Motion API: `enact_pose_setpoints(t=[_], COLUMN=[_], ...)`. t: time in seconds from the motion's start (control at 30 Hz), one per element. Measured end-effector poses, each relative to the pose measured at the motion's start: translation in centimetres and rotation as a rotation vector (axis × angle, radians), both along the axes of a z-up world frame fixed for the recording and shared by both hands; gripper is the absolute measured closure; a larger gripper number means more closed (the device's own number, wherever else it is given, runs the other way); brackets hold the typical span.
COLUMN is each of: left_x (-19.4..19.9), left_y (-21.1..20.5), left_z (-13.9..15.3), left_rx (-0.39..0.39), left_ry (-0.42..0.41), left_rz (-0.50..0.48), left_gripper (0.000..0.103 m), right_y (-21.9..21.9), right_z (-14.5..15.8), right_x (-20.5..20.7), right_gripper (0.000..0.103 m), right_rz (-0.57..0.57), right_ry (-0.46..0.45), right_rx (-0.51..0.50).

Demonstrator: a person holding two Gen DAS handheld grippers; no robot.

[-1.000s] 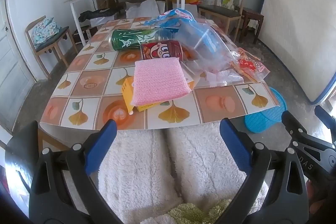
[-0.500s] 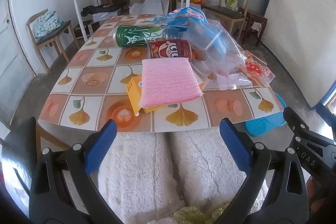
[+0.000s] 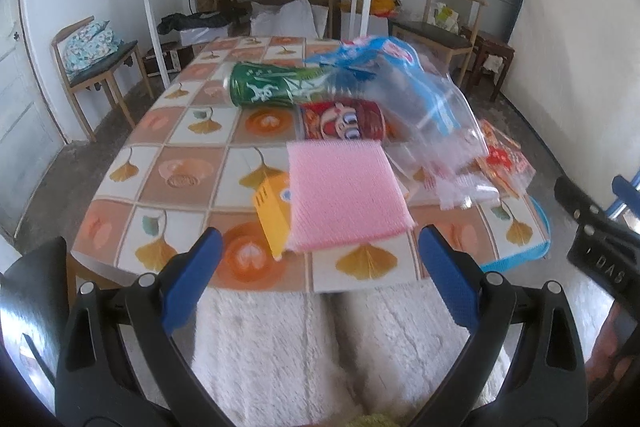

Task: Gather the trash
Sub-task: 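Reach both grippers toward the pile of bags on the table, then grasp the red snack bag with the right gripper and lift it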

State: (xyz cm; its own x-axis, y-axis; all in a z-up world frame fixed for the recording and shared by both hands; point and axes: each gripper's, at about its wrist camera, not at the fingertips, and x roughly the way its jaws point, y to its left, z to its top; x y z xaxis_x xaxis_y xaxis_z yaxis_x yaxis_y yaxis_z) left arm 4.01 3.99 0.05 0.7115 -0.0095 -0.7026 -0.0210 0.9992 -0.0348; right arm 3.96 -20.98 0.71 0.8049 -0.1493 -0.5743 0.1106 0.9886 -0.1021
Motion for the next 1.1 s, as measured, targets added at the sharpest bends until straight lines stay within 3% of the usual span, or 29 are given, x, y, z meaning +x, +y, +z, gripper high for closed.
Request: enact_pose_setpoints(t=[0.33, 0.73, 0.97, 1.1], left_x=[1.2, 2.6, 3.7, 4.8], left_y=[2.0, 2.0, 3.6, 4.4], left_z=[0.8, 0.2, 1.1, 2.6], left_rx=[-0.016, -0.042, -0.197, -0.215], left_ry=[-0.024, -0.027, -0.102, -0.195], left_rz=[0.028, -0.066, -0.102, -0.106], left_gripper=[0.009, 0.009, 0.009, 0.009], right_y=[1.2, -0.2, -0.9, -1.0], right_z=[2.5, 2.2, 2.4, 2.5], right_x=[2.2, 3.2, 4.0, 5.1], right_gripper=[0.006, 0.006, 0.006, 0.006], right_rz=[0.095, 0.128, 0.200, 0.246], right_ry=[-0.052, -0.099, -0.157, -0.147], right_rx=[0.053, 0.077, 0.140, 0.197])
